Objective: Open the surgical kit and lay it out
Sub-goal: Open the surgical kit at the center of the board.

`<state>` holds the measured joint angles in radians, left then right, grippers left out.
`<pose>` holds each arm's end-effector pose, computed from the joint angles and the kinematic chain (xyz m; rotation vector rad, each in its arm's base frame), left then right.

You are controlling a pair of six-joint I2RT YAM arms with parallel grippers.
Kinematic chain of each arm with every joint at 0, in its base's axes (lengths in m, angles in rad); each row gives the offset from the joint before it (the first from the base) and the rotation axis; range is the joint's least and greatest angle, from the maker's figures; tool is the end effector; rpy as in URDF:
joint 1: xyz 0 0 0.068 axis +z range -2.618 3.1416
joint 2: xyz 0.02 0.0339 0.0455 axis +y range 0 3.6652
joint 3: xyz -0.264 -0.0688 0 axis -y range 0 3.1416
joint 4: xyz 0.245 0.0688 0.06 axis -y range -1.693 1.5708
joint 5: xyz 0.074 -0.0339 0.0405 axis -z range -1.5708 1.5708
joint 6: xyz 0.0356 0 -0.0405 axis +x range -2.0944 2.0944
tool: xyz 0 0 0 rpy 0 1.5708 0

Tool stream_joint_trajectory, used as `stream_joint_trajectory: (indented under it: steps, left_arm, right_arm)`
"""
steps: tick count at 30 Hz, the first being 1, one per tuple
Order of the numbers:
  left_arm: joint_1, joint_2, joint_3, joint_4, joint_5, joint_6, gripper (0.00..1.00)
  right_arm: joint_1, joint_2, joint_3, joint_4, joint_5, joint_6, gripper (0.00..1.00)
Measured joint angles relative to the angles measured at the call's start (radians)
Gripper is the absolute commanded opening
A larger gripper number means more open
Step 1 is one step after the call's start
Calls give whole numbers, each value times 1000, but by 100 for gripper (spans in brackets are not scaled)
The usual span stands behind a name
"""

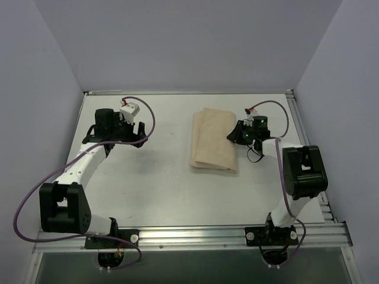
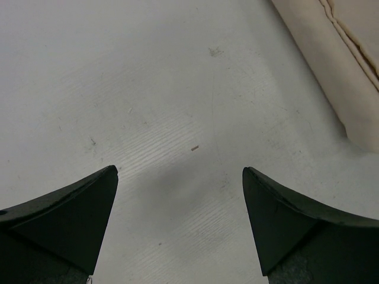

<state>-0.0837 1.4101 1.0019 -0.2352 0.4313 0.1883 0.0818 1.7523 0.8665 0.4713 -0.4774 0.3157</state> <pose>0.3092 -0.0409 0.2681 0.5282 2.1117 -0.4168 0.3632 0.0462 0.1789 -0.0814 2.0072 0.7289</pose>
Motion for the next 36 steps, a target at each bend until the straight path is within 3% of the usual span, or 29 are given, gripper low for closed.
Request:
stream_joint_trajectory:
  steps: [2, 6, 12, 15, 18, 22, 25, 31, 36]
  left_arm:
    - [0, 0, -1, 1, 0, 0, 96]
    - [0, 0, -13, 7, 14, 0, 96]
    - [0, -2, -34, 6, 39, -5, 99]
    - [1, -8, -37, 7, 37, -17, 99]
    - [5, -11, -37, 10, 34, -24, 99]
    - [7, -11, -37, 11, 21, -28, 99]
    - [7, -11, -37, 14, 18, -29, 99]
    - [7, -11, -40, 15, 18, -31, 99]
    - [7, -11, -42, 15, 18, -31, 99]
  right_arm:
    - [46, -38, -41, 4, 24, 30, 15]
    - [100, -100, -90, -6, 52, 54, 43]
    - [134, -197, 37, -203, 235, -11, 55]
    - [267, -304, 98, -279, 412, -40, 61]
    - [487, -381, 140, -306, 542, -55, 66]
    - [740, -349, 171, -342, 661, -55, 66]
    - [838, -257, 182, -400, 731, -56, 66]
    - [891, -90, 233, -521, 799, -79, 57]
    - [889, -64, 256, -558, 826, -87, 47]
